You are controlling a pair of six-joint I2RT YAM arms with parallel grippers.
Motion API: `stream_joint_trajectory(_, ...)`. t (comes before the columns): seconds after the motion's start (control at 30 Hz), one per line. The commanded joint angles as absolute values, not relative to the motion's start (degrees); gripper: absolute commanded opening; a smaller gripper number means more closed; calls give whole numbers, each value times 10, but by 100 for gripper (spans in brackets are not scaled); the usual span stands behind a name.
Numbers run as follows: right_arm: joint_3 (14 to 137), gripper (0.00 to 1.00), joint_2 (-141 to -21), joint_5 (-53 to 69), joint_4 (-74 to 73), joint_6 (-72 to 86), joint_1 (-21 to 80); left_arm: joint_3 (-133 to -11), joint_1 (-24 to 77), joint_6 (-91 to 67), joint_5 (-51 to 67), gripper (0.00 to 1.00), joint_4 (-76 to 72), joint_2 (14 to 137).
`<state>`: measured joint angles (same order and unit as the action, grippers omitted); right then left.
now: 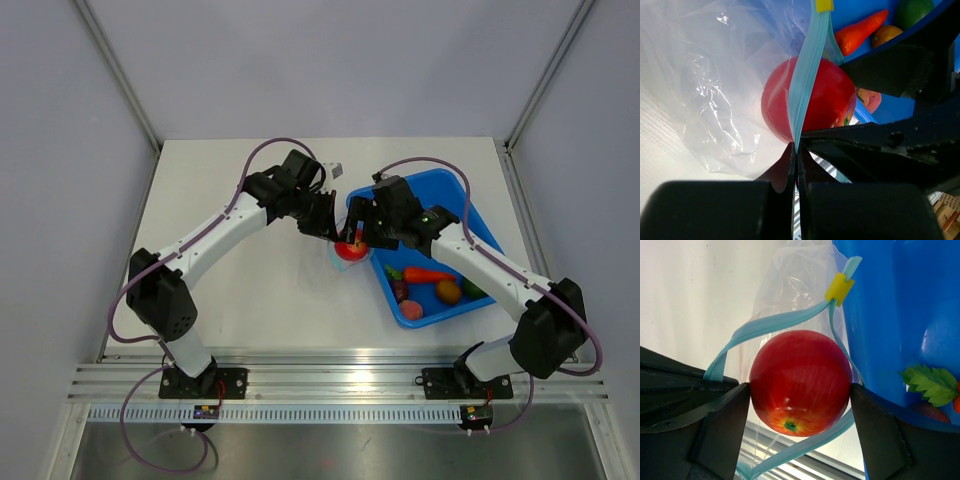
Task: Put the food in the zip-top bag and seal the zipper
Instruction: Place the fake fruit in the zipper food storage bag, then adjust the fake vegetable in the bin.
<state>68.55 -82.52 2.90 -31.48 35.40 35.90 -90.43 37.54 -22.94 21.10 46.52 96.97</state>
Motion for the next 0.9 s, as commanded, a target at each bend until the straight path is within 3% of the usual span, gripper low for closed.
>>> stream_joint_trajectory(0.0,717,88,-796,20,-317,337,371,-933,377,-227,218,0,446,969)
stream_joint_trajectory(0.27,724,86,-715,-71,-356,322,371,-922,374,-221,197,0,450,973)
stream_joint_trajectory(0.47,704,76,-702,-216,-471,288,322,-925,374,-215,187,0,461,969)
stream_joint_trajectory(0.63,664,75,-740,-204,-554,242,271,-935,367,-202,179,0,477,969)
stream_joint_trajectory(0.87,668,83,-844,-168,-575,173,257,-973,358,-171,171,0,517,976)
